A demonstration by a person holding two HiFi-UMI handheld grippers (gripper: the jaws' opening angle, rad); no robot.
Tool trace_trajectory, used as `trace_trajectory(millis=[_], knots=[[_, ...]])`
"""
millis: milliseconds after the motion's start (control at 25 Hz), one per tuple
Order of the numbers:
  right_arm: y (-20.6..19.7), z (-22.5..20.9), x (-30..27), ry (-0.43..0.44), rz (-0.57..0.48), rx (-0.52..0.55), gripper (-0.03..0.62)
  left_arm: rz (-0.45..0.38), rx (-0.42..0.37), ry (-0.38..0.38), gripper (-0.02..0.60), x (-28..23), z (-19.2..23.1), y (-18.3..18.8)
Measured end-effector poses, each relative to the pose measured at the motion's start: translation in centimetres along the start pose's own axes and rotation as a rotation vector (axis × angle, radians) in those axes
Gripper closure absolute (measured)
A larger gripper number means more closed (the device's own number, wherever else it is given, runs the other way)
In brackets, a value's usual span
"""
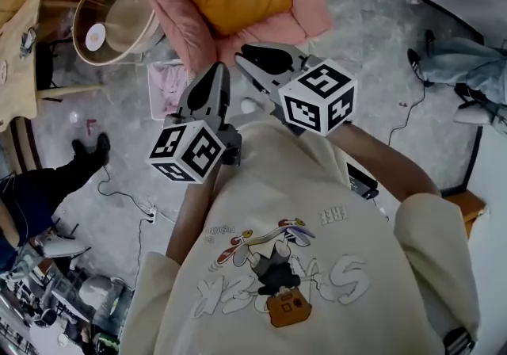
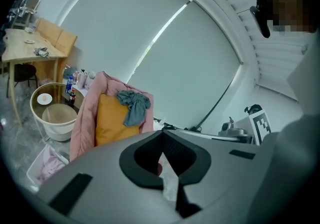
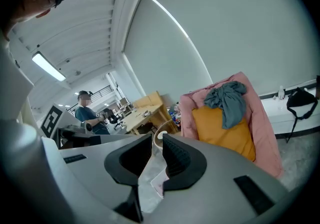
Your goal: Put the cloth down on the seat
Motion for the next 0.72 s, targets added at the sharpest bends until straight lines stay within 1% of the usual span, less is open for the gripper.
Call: trace_trajectory(millis=[80, 160, 240, 360, 400, 480, 560, 720], knots=[[-0.4, 0.7, 0.2, -0.008, 0.009, 0.015, 0.513, 0.014, -0.004, -0.002, 0.588, 0.4, -0.1, -0.2], [-0.9, 1.4, 0.3, 0.004, 0.024, 0.041, 0.513, 0.015, -0.021, 0.006, 0.588, 0.5, -0.3, -0.4], [-1.6, 2.0, 0.1, 0.047, 0.032, 0.033, 0.512, 0.011, -0.034, 0.024, 0.588, 0.6, -0.3, -0.4], [-2.3, 2.6, 0.2, 0.114, 0.018, -0.025, 0.511, 0.008, -0.032, 0.056, 0.588, 0.9, -0.4, -0.5], [-2.3, 2.7, 0.2, 0.128, 0.021, -0.019, 0.513, 0.001, -0.029, 0.068, 0.588, 0.9, -0.5, -0.3], [-1.9, 2.9, 0.3, 0.151, 0.029, 0.028, 0.512, -0.015, -0.029, 0.088, 0.588, 1.2, -0.7, -0.1], [-1.6, 3.1, 0.5, 0.162, 0.027, 0.065, 0.516, -0.022, -0.035, 0.099, 0.588, 1.4, -1.0, -0.3], [-2.0, 3.0, 1.5, 0.149, 0.020, 0.077, 0.520, -0.035, -0.048, 0.089, 0.588, 1.5, -1.9, -0.8]])
Point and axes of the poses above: the fingertips, and each gripper's own axes: x backward along the fingers, z to its left, y out of its top, the point moved 2 cm from there along x, backward along the fingers, and after that the axes turned 9 degrees about y, right-handed, at the moved point
